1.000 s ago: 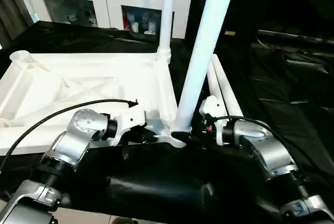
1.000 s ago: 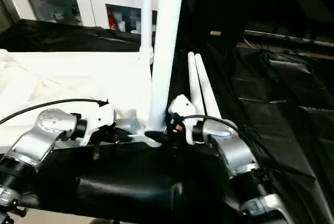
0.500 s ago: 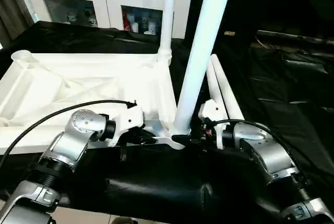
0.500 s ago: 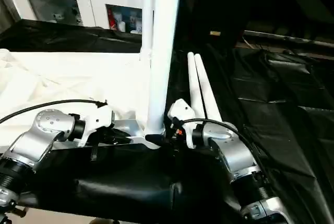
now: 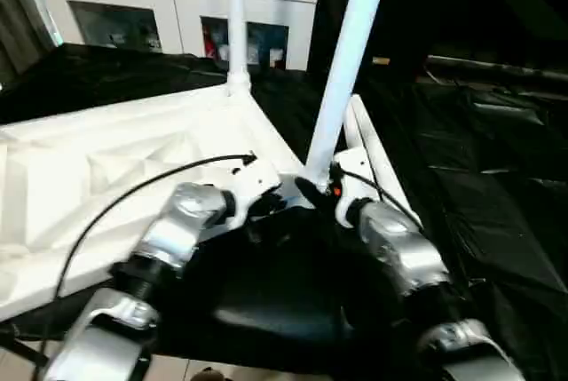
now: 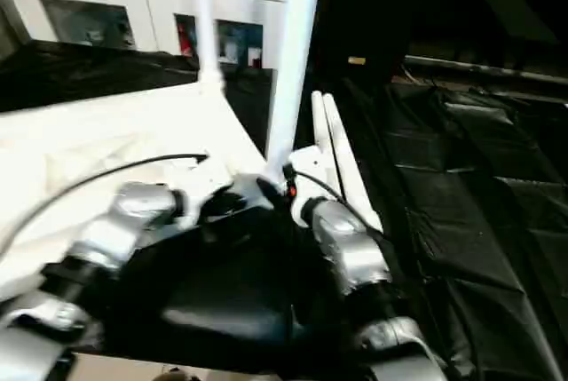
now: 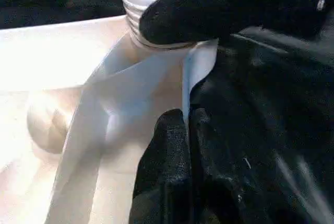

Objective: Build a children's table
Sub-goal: Rotate leg to tighten

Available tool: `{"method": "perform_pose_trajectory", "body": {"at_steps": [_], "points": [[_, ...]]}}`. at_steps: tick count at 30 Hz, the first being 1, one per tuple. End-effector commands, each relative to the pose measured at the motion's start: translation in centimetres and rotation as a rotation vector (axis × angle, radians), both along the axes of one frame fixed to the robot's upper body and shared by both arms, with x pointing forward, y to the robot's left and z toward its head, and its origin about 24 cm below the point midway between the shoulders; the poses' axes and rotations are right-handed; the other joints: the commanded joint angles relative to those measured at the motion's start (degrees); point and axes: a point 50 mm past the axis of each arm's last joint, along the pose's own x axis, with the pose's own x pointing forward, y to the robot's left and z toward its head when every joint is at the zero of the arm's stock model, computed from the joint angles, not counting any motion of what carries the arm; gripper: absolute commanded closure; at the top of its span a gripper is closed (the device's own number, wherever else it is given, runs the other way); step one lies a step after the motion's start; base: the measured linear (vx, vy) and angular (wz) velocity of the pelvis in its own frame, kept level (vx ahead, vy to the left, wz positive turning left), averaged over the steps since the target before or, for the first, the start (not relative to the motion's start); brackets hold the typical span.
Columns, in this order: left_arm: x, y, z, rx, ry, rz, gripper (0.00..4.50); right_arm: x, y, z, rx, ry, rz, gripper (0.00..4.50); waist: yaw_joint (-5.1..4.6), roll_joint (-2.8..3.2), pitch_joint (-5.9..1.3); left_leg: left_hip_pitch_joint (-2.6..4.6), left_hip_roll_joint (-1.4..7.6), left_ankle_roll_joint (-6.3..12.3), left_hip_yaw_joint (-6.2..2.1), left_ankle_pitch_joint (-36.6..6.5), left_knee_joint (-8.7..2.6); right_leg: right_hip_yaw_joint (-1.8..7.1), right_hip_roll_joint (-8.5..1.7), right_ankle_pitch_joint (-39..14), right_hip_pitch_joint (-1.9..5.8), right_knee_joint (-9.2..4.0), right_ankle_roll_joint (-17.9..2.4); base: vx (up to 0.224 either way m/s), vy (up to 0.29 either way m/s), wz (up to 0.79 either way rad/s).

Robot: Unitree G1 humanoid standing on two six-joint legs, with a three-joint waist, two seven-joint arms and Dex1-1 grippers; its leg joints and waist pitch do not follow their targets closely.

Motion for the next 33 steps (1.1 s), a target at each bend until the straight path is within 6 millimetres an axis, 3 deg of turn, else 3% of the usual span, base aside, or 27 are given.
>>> {"method": "perform_pose_trajectory", "body": {"at_steps": [1,7,12,15,22,28,33], "points": [[-0.4,-3.2,-0.1,-0.046,-0.005,-0.043,4.5,-0.8,2.6,-1.0,0.014,0.056,0.078,1.2,-0.11,0.44,-2.85,1.26,2.33,-3.57,-1.25,-21.4,-4.69,2.35,-4.18,-21.1,0.97,-5.94,-8.0,0.0,0.0,0.0],[-0.3,-2.3,-0.1,-0.036,-0.009,-0.037,4.5,0.0,2.2,-0.2,0.048,0.031,0.087,0.63,0.03,0.64,-3.05,0.88,2.25,-2.19,-1.03,-18.7,-4.72,2.27,-3.93,-14.6,1.36,-5.46,-9.2,0.0,0.0,0.0],[-0.6,-0.8,-0.1,-0.032,-0.007,-0.07,4.5,-0.1,0.8,0.3,0.012,-0.019,0.188,0.63,0.13,0.49,-3.07,0.69,2.29,-1.44,-0.95,-17.9,-4.69,2.23,-3.97,-14.1,1.61,-5.46,-9.2,0.0,0.0,0.0],[-0.9,0.8,0.0,-0.023,0.011,-0.126,4.5,-1.2,-0.4,0.8,-0.015,-0.048,0.391,0.63,0.43,0.54,-3.22,0.62,2.38,-0.59,-0.9,-16.0,-4.56,2.23,-3.98,-11.7,1.87,-5.29,-9.3,0.0,0.0,0.0],[-2.0,3.0,0.7,-0.029,0.053,-0.315,4.5,-2.5,-2.8,1.7,-0.068,-0.051,0.613,0.63,0.3,0.6,-3.43,0.56,2.47,0.74,-0.79,-13.1,-4.36,1.97,-3.81,-5.6,2.13,-4.53,-11.9,0.0,0.0,0.0],[-3.0,4.4,1.2,-0.032,0.098,-0.42,4.5,-3.2,-3.5,2.1,-0.084,-0.038,0.701,0.63,0.67,0.86,-3.63,0.78,2.59,1.86,-0.48,-10.2,-3.98,1.77,-3.55,1.4,2.16,-3.71,-14.4,0.0,0.0,0.0],[-3.1,4.8,1.2,-0.031,0.103,-0.433,4.5,-3.7,-3.3,1.8,-0.079,-0.017,0.755,0.63,1.01,0.68,-3.52,0.81,2.55,1.59,-0.41,-11.1,-4.05,1.81,-3.78,-0.7,2.23,-3.91,-14.3,0.0,0.0,0.0]]}}
